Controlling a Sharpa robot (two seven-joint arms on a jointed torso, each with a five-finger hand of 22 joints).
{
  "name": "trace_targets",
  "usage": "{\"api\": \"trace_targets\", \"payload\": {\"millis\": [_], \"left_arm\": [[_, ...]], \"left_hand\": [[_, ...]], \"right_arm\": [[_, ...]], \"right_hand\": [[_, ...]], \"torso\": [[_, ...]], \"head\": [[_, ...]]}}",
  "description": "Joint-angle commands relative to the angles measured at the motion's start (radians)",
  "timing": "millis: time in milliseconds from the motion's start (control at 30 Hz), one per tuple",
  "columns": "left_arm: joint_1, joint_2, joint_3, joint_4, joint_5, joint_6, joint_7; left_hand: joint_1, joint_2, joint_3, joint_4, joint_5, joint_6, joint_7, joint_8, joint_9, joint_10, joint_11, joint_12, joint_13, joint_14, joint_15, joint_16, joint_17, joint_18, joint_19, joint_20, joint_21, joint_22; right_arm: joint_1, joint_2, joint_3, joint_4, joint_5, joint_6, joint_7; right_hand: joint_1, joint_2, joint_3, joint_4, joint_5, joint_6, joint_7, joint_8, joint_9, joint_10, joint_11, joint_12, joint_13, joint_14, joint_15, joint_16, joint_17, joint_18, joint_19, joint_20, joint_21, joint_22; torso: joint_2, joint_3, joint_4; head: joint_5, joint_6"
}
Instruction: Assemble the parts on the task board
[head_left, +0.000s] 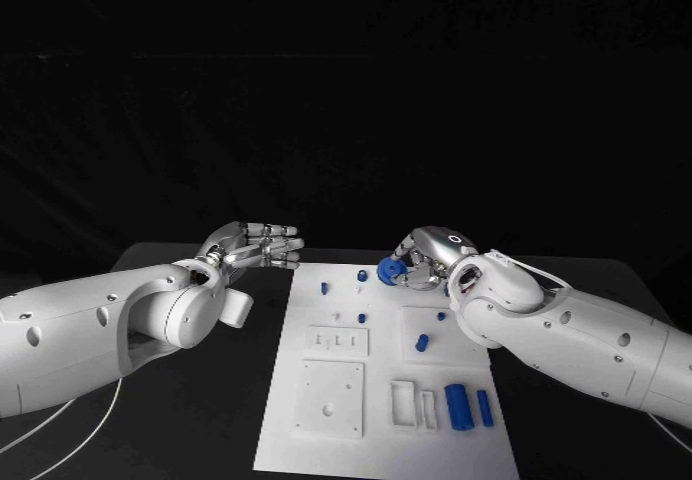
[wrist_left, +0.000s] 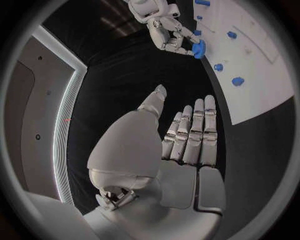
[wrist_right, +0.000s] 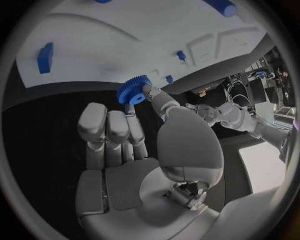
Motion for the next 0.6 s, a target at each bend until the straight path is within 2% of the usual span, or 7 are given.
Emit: {"api": "trace_targets", "payload": {"millis": [33,167,400,600], "left_arm": [[0.002,0.002,0.001,0.001,-0.003,0.008,0.011],[0.002,0.004,0.001,0.0,-0.003,0.008,0.011],[0.002,0.008,0.001,-0.001,-0.003,0.009,0.011],[0.002,0.011,0.0,-0.002,-0.003,0.011,0.011]], "left_hand": [[-0.002,-0.002,-0.002,-0.002,0.001,-0.003,-0.005,0.002,-0.002,-0.006,-0.004,0.003,0.002,-0.007,0.001,-0.003,-0.001,0.014,-0.003,0.003,0.004,-0.002],[-0.002,-0.002,-0.002,-0.003,0.001,-0.002,-0.005,0.003,-0.001,-0.006,-0.004,0.003,0.002,-0.007,0.001,-0.003,-0.001,0.015,-0.002,0.002,0.005,-0.002],[-0.002,-0.002,-0.002,-0.003,0.001,-0.002,-0.005,0.003,-0.001,-0.006,-0.004,0.003,0.002,-0.007,0.001,-0.003,-0.001,0.015,-0.002,0.002,0.005,-0.002],[-0.002,-0.002,-0.002,-0.003,0.001,-0.002,-0.005,0.003,-0.001,-0.006,-0.004,0.003,0.002,-0.007,0.001,-0.003,-0.001,0.015,-0.002,0.002,0.005,-0.002]], "right_arm": [[0.0,0.014,-0.002,0.011,-0.055,-0.026,-0.013],[0.0,0.04,-0.008,0.01,-0.067,-0.031,-0.014],[0.0,0.087,-0.028,-0.011,-0.083,-0.033,-0.013],[-0.001,0.117,-0.043,-0.038,-0.09,-0.027,-0.011]], "right_hand": [[0.01,-0.001,0.006,0.0,-0.007,0.009,-0.002,0.007,0.002,0.004,-0.004,0.006,0.011,0.002,-0.007,-0.004,0.001,0.008,0.059,-0.006,0.0,-0.001],[0.01,-0.001,0.006,0.0,-0.007,0.009,-0.002,0.007,0.002,0.004,-0.004,0.006,0.011,0.002,-0.007,-0.004,0.001,0.008,0.059,-0.006,0.0,-0.001],[0.011,-0.003,0.006,0.004,-0.008,0.008,-0.001,0.007,0.0,0.002,-0.004,0.003,0.01,0.002,-0.007,-0.007,-0.001,0.008,0.058,-0.006,-0.003,-0.003],[0.011,-0.003,0.005,0.005,-0.008,0.007,-0.001,0.007,-0.001,0.002,-0.004,0.002,0.01,0.002,-0.007,-0.007,-0.001,0.009,0.058,-0.006,-0.005,-0.005]], "torso": [[0.002,0.0003,0.0011],[0.001,0.0001,0.0025],[0.004,-0.0003,0.007],[0.004,-0.0009,0.005]], "head": [[0.003,0.0],[0.001,0.001],[0.004,0.0],[0.007,-0.003]]}}
